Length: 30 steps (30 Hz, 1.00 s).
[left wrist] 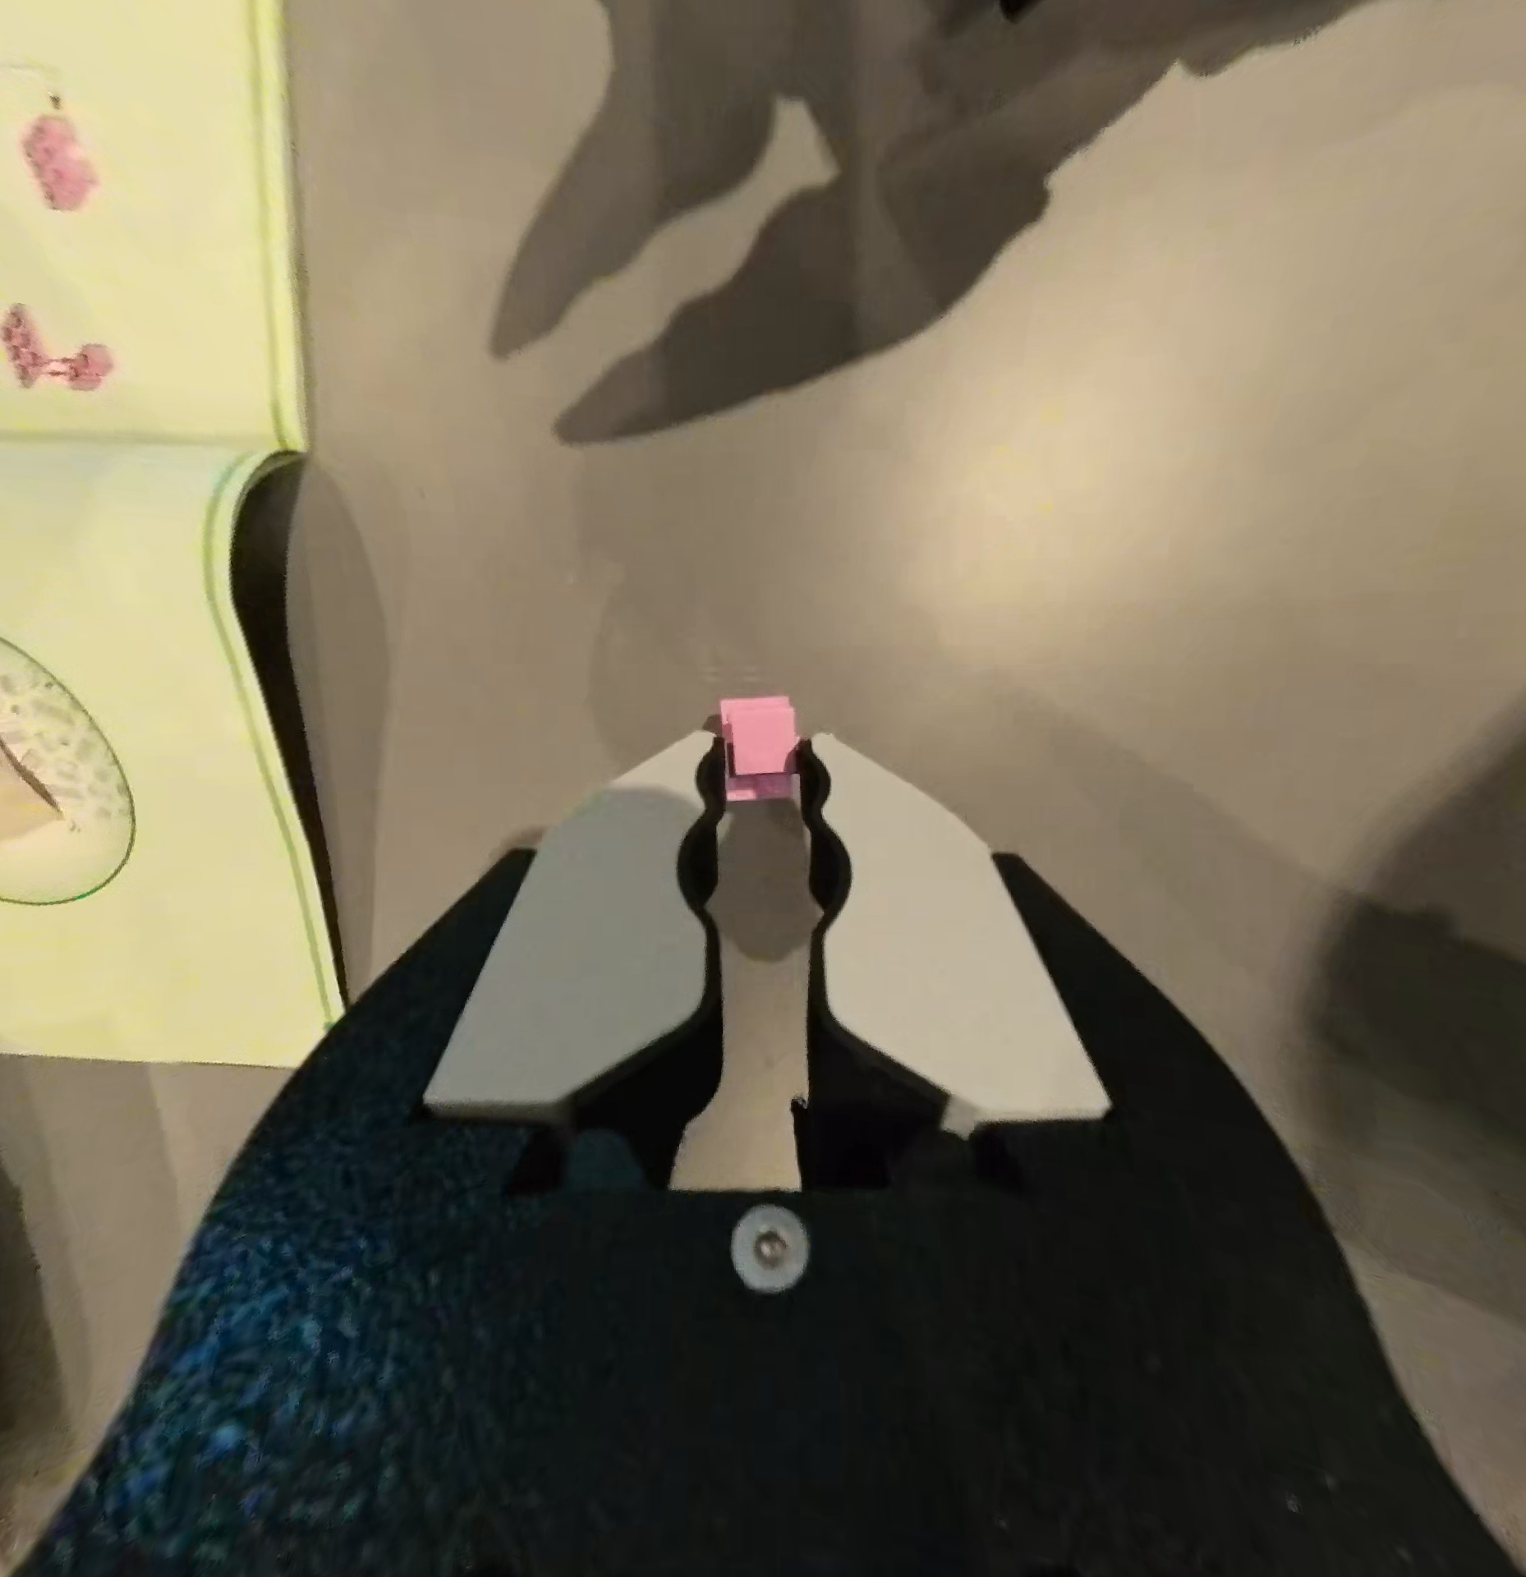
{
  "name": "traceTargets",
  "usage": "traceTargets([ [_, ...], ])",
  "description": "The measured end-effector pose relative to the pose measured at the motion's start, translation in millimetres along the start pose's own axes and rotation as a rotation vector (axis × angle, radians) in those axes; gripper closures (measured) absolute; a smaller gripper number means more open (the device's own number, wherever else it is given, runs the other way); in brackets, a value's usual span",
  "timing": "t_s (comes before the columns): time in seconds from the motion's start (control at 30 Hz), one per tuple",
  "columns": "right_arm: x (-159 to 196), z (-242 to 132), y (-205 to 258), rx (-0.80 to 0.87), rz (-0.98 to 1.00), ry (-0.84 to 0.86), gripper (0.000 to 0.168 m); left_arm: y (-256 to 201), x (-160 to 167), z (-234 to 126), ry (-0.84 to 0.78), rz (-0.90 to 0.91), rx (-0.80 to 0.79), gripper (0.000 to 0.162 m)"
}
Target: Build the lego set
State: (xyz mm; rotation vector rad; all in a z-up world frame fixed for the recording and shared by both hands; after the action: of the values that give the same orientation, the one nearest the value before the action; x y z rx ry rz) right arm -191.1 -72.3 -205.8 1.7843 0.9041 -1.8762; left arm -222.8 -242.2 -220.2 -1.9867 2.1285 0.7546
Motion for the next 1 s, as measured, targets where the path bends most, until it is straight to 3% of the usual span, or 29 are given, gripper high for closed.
traceTargets([
  [0.27,1,7,6,-0.035,-0.018,0.024,0.148,-2,9,2,0.151,0.047,0.021,0.146],
  [1.0,5,11,9,-0.071,0.000,0.048,0.149,-5,23,0,0.103,-0.017,0.051,0.145],
])
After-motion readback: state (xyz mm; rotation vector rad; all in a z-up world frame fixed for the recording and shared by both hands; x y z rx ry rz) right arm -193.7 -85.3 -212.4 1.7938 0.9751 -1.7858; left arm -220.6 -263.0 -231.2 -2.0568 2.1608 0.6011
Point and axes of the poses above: each gripper's, where its closed fingertips meet, z out along the fingers, x out of its underside, y = z × x across the jaws, the point moved 6 cm from there along -z, back along the fingers, and after that the axes turned 13 degrees about -x, right-handed, at the moved point
